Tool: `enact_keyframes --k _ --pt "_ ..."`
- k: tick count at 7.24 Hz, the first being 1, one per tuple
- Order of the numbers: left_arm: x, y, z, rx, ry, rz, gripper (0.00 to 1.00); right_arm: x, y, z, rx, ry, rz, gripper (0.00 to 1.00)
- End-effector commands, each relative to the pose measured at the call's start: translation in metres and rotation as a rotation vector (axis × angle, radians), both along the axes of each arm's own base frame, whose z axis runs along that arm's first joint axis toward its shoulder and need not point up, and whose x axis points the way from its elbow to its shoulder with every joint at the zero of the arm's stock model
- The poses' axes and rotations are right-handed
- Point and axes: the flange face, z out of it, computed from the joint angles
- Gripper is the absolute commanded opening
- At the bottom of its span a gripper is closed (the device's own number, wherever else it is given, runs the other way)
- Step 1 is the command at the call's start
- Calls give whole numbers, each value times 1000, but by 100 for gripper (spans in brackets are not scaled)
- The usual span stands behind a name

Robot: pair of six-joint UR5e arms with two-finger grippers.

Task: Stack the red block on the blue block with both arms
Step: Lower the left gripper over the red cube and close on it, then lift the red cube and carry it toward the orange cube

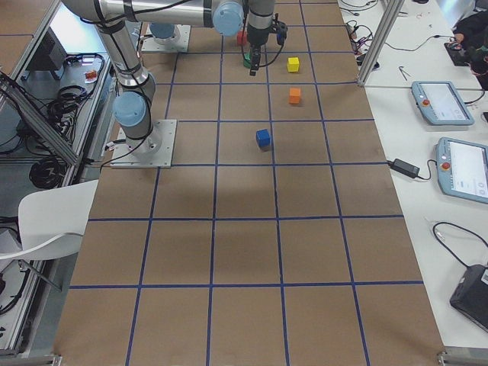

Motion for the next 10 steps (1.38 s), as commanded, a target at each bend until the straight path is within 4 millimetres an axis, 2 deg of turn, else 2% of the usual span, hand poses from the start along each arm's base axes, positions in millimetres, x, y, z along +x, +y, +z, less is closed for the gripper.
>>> enact_keyframes --k 1,3,4,5,6,7,8,9,10 --pt "-1 15 -45 23 -1 56 100 0 4 -14 30 2 -16 100" --pt "0 9 -67 38 -1 65 97 0 2 -12 7 2 -17 100" --pt "0 8 -75 55 0 68 77 0 1 -12 -5 5 -17 100" --pt "1 4 -76 56 2 68 35 0 -1 -10 -10 1 -16 100" --pt "0 -1 -74 46 4 73 6 0 -1 -10 -11 -1 -16 100" --pt "-5 -7 -67 33 1 64 1 0 0 -11 -8 -1 -16 100" --pt "-27 -20 -45 9 10 66 1 0 -1 -11 -8 1 -16 100" --pt "-74 -45 -9 -10 42 58 1 0 -1 -13 -5 1 -16 100" --pt "-137 -65 32 -39 59 116 1 -1 -1 -15 -2 2 -17 100"
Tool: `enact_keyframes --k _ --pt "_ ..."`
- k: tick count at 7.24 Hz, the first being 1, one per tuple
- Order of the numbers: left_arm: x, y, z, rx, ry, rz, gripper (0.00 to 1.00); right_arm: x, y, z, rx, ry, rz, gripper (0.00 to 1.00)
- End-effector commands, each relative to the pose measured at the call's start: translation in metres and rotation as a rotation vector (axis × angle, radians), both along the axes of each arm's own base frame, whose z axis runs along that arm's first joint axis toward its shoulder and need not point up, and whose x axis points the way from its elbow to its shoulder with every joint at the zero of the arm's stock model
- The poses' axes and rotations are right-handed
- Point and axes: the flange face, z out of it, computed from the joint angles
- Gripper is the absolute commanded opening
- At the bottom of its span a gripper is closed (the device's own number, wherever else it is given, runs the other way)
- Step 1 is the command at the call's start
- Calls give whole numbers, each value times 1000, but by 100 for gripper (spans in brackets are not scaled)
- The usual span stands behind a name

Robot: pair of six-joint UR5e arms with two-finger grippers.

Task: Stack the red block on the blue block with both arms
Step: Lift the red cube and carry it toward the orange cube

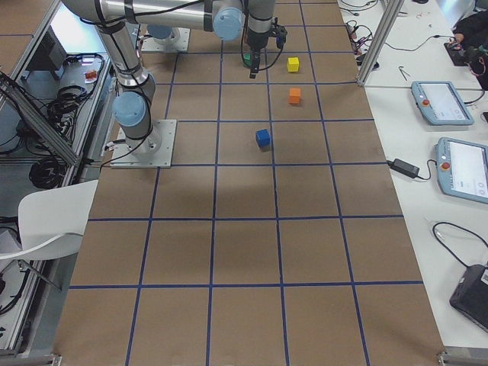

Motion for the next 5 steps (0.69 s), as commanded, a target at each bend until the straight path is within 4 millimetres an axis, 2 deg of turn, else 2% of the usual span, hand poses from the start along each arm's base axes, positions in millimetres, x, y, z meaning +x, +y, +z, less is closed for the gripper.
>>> enact_keyframes --k 1,2,3,4,5 --pt "-132 -36 66 -68 64 65 1 -1 -3 -1 -13 0 -1 100" --pt "-177 -44 54 -59 65 102 1 0 -6 -1 -32 -1 0 100" --pt "-204 -52 25 -50 70 82 1 -1 -6 0 -35 0 -3 100" --pt "-217 -64 -4 -78 79 92 1 -3 -7 -1 -33 0 0 100" --pt "-236 -61 -23 -81 75 68 1 -3 -10 5 -53 -3 -4 100"
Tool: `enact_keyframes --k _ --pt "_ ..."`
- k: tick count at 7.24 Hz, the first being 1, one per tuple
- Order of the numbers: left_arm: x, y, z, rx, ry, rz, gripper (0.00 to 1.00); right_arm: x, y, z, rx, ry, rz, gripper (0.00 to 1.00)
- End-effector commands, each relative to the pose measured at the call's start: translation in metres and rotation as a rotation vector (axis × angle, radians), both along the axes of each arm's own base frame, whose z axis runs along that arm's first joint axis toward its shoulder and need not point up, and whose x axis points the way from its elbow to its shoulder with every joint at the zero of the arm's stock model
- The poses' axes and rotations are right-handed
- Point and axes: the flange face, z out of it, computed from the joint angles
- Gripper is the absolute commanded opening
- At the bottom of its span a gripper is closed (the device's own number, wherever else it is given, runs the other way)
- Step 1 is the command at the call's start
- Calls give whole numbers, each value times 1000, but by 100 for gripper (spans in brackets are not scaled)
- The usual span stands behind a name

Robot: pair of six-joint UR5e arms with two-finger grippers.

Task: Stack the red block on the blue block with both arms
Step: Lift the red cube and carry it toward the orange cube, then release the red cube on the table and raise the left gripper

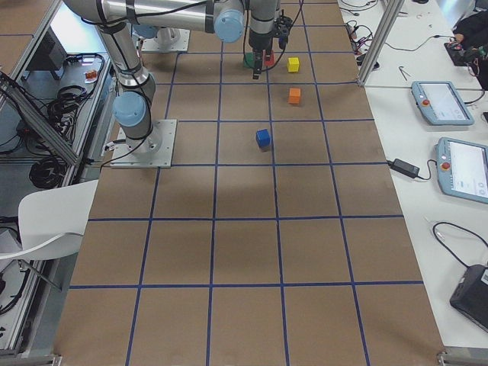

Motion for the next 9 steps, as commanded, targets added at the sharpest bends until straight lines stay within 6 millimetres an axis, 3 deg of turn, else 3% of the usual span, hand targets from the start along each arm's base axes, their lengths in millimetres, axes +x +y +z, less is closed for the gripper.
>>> enact_keyframes --k 1,2,3,4,5,6,8,9 --pt "-34 -4 -40 -8 -2 -29 2 -1 -4 2 -23 1 -4 100" --pt "-36 -6 -49 -2 -8 -44 19 0 -6 0 -37 -2 -4 100" --pt "-35 -6 -51 -7 -11 -36 93 -1 -8 -1 -34 0 -4 100" --pt "-33 -7 -44 -17 -7 -39 100 -1 -9 -3 -40 0 -4 100" --pt "-24 -15 -17 -60 4 -22 100 -1 -10 -4 -42 0 -3 100" --pt "11 -36 12 -88 -8 15 100 -1 -18 -10 -42 0 -4 100" --pt "72 -38 126 -66 -36 -65 100 -2 -24 -11 -86 1 -10 100" --pt "113 -30 179 -56 -102 -107 100 -2 -30 -26 -65 2 -9 100"
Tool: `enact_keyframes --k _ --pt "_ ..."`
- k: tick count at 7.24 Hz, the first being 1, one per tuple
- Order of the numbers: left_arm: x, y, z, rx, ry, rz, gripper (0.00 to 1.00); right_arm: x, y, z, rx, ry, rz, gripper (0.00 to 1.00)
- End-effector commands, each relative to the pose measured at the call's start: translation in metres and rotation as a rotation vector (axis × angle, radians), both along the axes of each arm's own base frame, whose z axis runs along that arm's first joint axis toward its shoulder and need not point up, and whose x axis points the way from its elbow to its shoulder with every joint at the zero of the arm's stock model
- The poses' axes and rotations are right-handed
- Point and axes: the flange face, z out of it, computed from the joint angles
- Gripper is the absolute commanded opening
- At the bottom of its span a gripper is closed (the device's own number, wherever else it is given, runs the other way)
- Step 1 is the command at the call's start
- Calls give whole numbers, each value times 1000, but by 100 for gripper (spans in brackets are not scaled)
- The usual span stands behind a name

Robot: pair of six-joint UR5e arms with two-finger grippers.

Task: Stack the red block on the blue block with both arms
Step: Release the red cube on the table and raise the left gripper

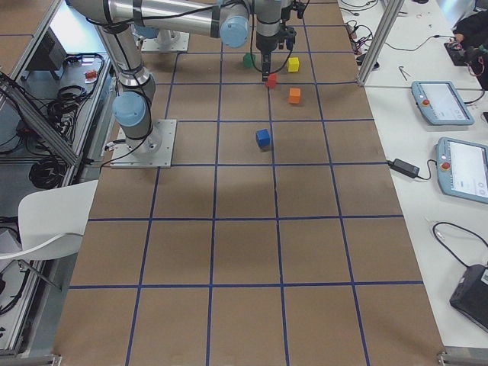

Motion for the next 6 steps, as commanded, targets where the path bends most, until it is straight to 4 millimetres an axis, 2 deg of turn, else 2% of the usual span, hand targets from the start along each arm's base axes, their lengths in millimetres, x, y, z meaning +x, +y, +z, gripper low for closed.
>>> enact_keyframes --k 1,2,3,4,5,6 --pt "90 31 98 41 -106 -93 100 2 -14 -27 38 0 2 100" --pt "124 54 125 78 -94 -68 100 11 -25 -34 6 2 -18 100" --pt "122 82 140 95 -95 -75 100 32 -32 -42 -28 -3 -40 100" --pt "111 97 148 61 -71 -71 100 72 -41 -63 -68 -11 -13 100" --pt "103 81 143 20 -31 -36 100 115 -44 -93 -63 -19 -69 100" --pt "104 79 143 16 -39 -25 100 151 -45 -103 -87 -36 -86 100"
